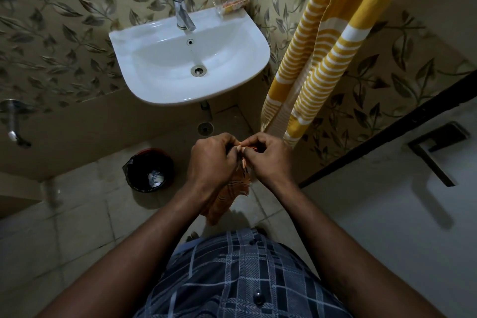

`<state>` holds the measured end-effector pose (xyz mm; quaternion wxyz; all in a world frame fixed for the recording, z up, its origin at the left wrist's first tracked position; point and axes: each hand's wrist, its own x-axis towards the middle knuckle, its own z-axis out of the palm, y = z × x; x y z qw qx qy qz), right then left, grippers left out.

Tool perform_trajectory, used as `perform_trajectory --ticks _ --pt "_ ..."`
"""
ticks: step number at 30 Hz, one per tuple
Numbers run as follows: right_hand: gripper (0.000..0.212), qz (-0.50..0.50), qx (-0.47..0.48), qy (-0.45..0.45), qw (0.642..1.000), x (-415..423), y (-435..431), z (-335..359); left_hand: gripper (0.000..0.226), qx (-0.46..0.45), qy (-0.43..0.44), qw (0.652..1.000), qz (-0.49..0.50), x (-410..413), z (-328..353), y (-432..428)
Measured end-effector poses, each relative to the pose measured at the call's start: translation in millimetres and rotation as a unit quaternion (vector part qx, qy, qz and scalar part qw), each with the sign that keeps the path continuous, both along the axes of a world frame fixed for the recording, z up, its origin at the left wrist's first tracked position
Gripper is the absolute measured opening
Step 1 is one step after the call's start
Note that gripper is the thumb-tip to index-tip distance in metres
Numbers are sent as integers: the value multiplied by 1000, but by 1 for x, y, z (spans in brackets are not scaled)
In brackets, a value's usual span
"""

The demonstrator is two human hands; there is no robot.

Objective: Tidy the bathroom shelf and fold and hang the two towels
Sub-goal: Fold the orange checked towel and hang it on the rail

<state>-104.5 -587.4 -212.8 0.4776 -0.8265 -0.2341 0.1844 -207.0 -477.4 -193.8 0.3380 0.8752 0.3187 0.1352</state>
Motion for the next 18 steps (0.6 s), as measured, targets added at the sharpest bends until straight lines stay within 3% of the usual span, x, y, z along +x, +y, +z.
perform_trajectory --ticks 12,18 --pt "15 -12 34 1 999 -10 4 1 4 -14 0 999 39 -8 1 5" --pt "17 -13 25 -19 999 -12 6 0 7 67 5 998 -2 -9 6 8"
